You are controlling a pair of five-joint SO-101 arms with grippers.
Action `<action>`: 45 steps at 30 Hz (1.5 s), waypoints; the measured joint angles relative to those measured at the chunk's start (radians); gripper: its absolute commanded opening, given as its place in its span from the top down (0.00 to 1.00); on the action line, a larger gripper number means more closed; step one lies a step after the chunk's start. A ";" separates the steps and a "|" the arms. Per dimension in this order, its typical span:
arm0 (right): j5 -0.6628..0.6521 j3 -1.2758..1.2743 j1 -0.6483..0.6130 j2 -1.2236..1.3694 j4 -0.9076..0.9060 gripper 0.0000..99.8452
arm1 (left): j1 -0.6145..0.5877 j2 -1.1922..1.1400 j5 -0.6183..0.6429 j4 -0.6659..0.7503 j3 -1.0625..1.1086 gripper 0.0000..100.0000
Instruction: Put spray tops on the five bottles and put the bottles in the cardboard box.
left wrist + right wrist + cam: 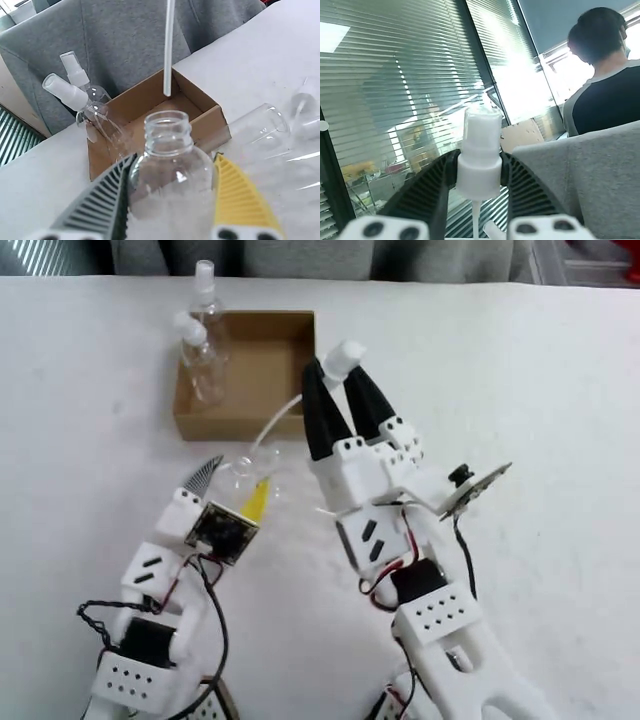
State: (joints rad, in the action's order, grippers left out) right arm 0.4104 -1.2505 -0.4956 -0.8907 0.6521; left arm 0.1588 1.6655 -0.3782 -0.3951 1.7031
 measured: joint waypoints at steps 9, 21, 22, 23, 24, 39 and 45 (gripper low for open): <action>0.000 -0.023 -0.026 0.002 0.006 0.98 | 0.000 0.000 0.000 0.000 0.000 0.98; 0.000 -0.044 -0.023 -0.017 0.095 0.98 | 0.000 0.000 0.000 0.000 0.000 0.98; 0.000 -0.052 -0.023 -0.026 0.097 0.98 | 0.000 0.000 0.000 0.000 0.000 0.98; 0.000 -0.061 -0.023 -0.034 0.100 0.98 | 0.000 0.000 0.000 0.000 0.000 0.98; 0.000 -0.066 -0.025 -0.043 0.100 0.98 | 0.000 0.000 0.000 0.000 0.000 0.98; 0.000 -0.127 -0.074 -0.058 0.100 0.98 | 0.000 0.000 0.000 0.000 0.000 0.98; 0.000 -0.140 -0.083 -0.058 0.100 0.98 | 0.000 0.000 0.000 0.000 0.000 0.98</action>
State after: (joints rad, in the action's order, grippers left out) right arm 0.4104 -1.3901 -0.5785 -0.9490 0.7518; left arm 0.1588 1.6655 -0.3782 -0.3951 1.7031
